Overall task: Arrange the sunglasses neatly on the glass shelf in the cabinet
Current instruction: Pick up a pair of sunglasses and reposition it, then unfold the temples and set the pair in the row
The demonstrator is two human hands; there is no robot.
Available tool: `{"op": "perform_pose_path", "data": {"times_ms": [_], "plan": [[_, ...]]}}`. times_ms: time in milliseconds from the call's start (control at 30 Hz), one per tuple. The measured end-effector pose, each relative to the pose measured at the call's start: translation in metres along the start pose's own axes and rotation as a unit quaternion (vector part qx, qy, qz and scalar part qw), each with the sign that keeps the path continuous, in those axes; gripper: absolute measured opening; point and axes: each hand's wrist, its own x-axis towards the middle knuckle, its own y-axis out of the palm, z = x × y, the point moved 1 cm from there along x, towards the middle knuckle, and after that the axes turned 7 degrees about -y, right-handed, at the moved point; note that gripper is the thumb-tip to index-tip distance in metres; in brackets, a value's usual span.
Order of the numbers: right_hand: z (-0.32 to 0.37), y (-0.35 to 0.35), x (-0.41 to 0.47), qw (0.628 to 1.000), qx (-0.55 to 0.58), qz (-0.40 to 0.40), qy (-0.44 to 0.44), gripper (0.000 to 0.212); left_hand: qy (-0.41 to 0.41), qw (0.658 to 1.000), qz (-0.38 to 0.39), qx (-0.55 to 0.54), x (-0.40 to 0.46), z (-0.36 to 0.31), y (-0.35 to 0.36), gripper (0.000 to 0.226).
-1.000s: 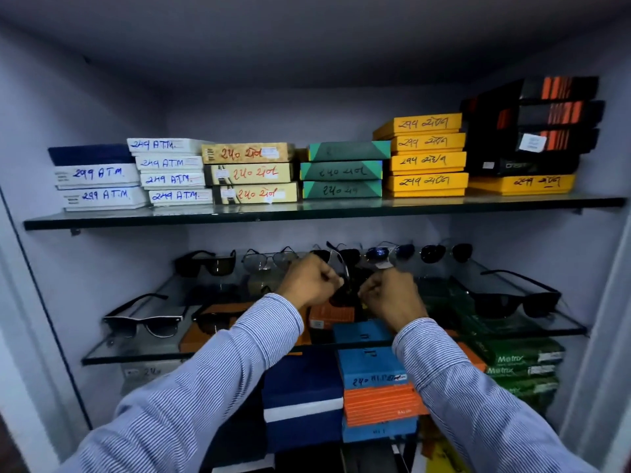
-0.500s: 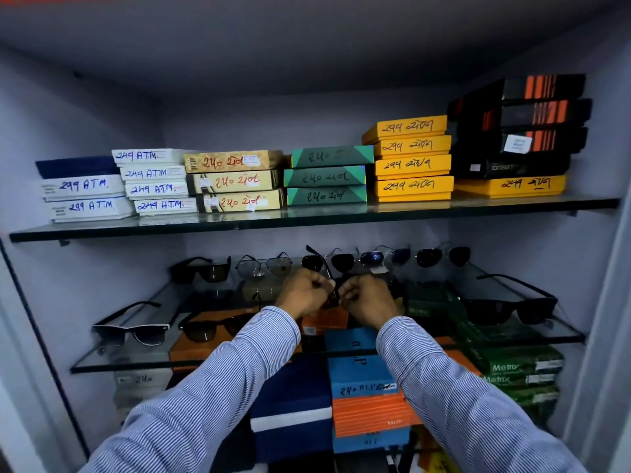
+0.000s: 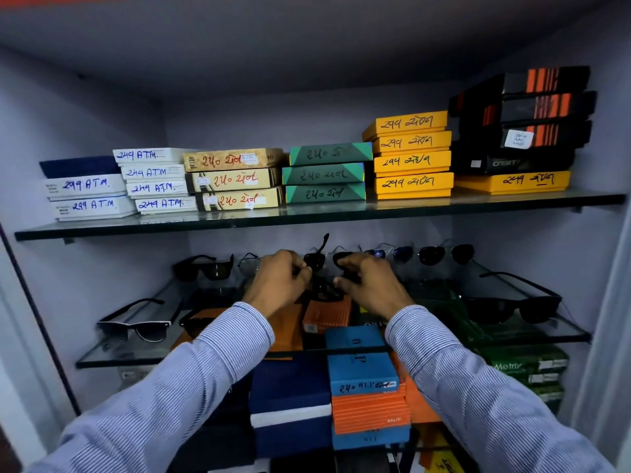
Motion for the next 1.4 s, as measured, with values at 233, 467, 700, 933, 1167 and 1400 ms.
{"op": "perform_pose_path", "data": {"times_ms": [233,467,700,933,1167,1400], "plan": [[0.011,-0.006,-0.006,1.000,0.015,0.007,0.004,0.014,0.021,0.999,-0.029,-0.020,-0.007,-0.005,-0.034,0.020],[0.013,-0.015,0.001,0.995,-0.025,-0.048,0.080,0.018,-0.015,0.998,-0.068,0.007,-0.011,0.009,-0.037,0.015],[0.012,-0.010,0.001,0.986,-0.051,-0.013,0.157,0.034,-0.085,0.995,-0.009,0.053,-0.011,0.020,-0.025,0.015],[0.013,-0.004,0.003,0.985,-0.035,0.000,0.171,0.029,-0.113,0.991,0.033,0.072,-0.009,0.023,-0.020,0.017],[-0.003,-0.020,0.001,0.985,-0.031,-0.041,0.163,0.019,-0.096,0.992,0.017,0.076,-0.009,0.023,-0.019,0.022],[-0.033,-0.029,0.000,0.975,-0.162,0.020,0.150,0.040,-0.016,0.996,-0.029,0.084,-0.013,-0.007,-0.014,0.025]]}}
